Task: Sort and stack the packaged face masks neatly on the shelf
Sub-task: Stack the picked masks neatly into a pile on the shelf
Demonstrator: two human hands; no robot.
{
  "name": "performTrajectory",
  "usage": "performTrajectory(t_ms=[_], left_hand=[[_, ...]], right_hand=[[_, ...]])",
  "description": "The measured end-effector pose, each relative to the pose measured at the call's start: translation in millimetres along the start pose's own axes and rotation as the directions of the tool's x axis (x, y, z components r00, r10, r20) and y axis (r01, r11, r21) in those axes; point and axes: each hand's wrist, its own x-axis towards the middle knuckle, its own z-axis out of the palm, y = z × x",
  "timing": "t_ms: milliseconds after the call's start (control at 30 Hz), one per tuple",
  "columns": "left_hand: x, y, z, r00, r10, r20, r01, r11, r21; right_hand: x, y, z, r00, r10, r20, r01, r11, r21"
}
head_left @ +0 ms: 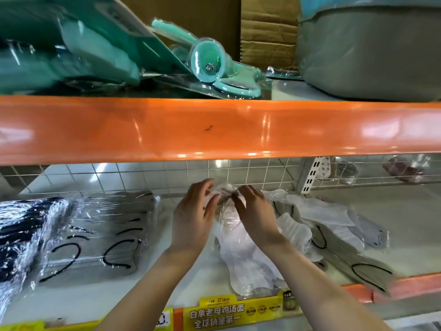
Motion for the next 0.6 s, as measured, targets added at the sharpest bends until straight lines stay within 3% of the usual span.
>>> performTrajectory(t_ms=[100,200,267,367,500,533,600], left_hand=[[-2.1,-14.6,-5.5,0.970,-0.242,0.009,0.241,0.963,-0.124],[-6.6,-30.6,-6.0,0.875,-0.453,0.171,0.482,0.844,-0.236],[-11.4,-34.2,-4.7,0.805,-0.513,0.299,0.587,0.762,-0.272],[-18.8,-36.7,0.5,0.728,-0.552,0.406,0.657,0.732,-0.180],[-28.4,-49.7,-1.1,0.698,-0.610,0.374,0.690,0.713,-0.123],[-30.4,-52.0,-5.0,0.691,-0.622,0.369,0.705,0.692,-0.155],[-33.3,-56.6,-13.8,0.692,-0.627,0.358,0.711,0.679,-0.185]], right_hand=[[4.9,-11.5,-7.2,0.989,0.132,-0.072,-0.117,0.975,0.191],[11.1,-25.0,-11.3,0.943,0.330,-0.038,-0.287,0.867,0.407],[17.1,-28.7,-7.2,0.886,0.464,0.017,-0.409,0.764,0.498],[20.2,-31.6,4.6,0.812,0.554,0.182,-0.534,0.582,0.614],[9.8,-37.2,16.2,0.742,0.559,0.370,-0.617,0.355,0.702],[5.9,-37.9,18.2,0.730,0.549,0.408,-0.635,0.321,0.703],[-3.1,-34.0,22.6,0.732,0.512,0.450,-0.661,0.371,0.653]])
